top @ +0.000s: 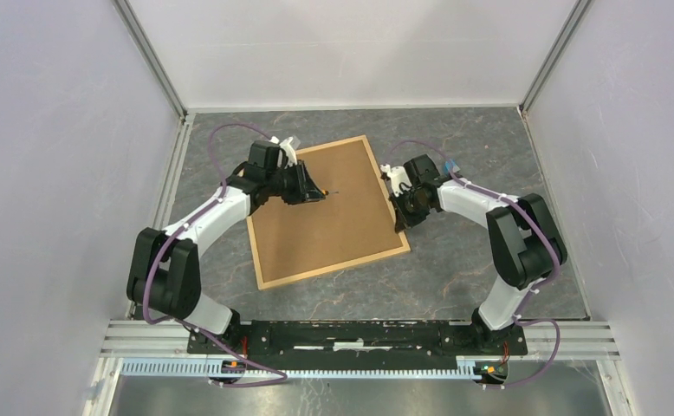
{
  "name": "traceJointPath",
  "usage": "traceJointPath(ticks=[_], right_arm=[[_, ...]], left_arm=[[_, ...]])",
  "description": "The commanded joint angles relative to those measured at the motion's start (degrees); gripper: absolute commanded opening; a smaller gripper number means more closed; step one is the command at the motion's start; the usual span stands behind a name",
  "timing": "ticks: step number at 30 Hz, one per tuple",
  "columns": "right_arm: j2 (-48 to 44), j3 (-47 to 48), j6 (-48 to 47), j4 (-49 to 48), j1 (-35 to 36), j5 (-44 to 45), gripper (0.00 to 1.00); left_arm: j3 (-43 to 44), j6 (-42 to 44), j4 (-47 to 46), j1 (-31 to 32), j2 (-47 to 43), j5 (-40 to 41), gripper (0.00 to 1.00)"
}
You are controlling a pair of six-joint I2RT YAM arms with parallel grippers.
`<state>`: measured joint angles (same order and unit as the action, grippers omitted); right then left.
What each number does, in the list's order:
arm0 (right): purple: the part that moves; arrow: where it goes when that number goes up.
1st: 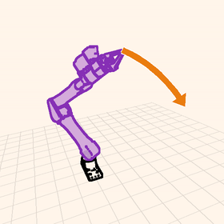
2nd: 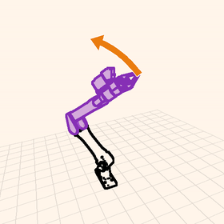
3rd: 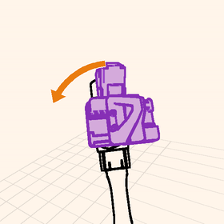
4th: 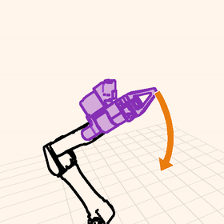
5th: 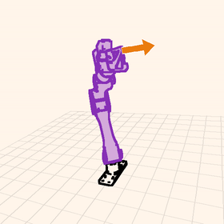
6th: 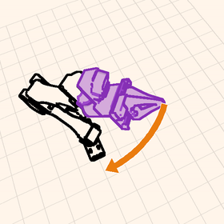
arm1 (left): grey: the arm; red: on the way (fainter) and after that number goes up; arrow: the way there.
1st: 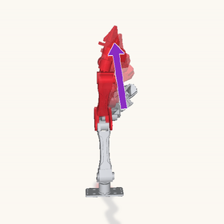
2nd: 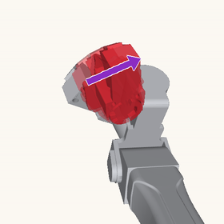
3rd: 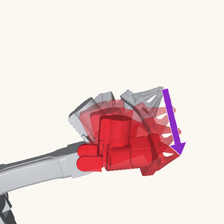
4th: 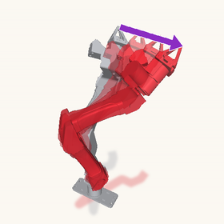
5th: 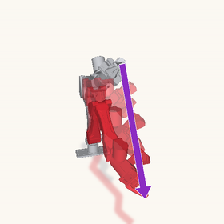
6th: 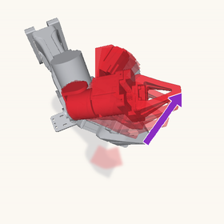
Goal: Take the photo out of the frame
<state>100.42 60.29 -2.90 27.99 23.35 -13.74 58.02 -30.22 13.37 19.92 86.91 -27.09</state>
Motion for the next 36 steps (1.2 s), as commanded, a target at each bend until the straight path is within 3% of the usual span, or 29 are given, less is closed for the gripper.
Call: traceJointPath(ticks=[1,5,13,18,22,24,27,30,32,36], right_arm=[[1.3,-4.7,-18.6,3.3,1.7,1.4,0.0],[4.4,1.3,-27.1,4.2,1.5,2.6,0.0],[21.5,29.7,-56.2,14.5,0.2,-2.2,0.0],[29.4,43.7,-63.1,18.9,1.1,-4.6,0.0],[29.4,44.9,-69.1,16.3,2.0,-7.8,0.04],[27.5,43.2,-68.8,11.1,2.6,-7.7,0.13],[24.8,43.4,-61.6,3.4,2.4,-6.4,0.39],[22.2,47.2,-53.0,3.9,0.1,-9.3,0.66],[19.9,47.3,-45.8,4.3,-1.6,-10.8,0.79],[13.6,40.0,-29.9,5.8,-4.7,-12.4,0.86]], left_arm=[[-1.2,3.8,-0.6,-0.8,-3.8,0.1,0.02],[-2.2,4.8,-0.4,-1.2,-5.5,-0.9,0.02],[-3.6,6.3,1.0,-1.6,-7.1,-4.0,0.02],[-4.7,7.1,1.8,-2.3,-8.4,-4.8,0.02],[-5.2,7.1,2.0,-2.9,-8.3,-8.1,0.02],[-5.4,7.4,1.9,-3.2,-8.1,-10.5,0.02],[-5.4,7.1,1.5,-3.3,-7.5,-13.7,0.02],[-4.5,6.8,1.5,-3.3,-5.9,-14.8,0.02],[-3.1,6.4,1.3,-3.4,-4.1,-15.9,0.02],[1.2,6.4,1.8,-3.3,1.1,-16.3,0.02]])
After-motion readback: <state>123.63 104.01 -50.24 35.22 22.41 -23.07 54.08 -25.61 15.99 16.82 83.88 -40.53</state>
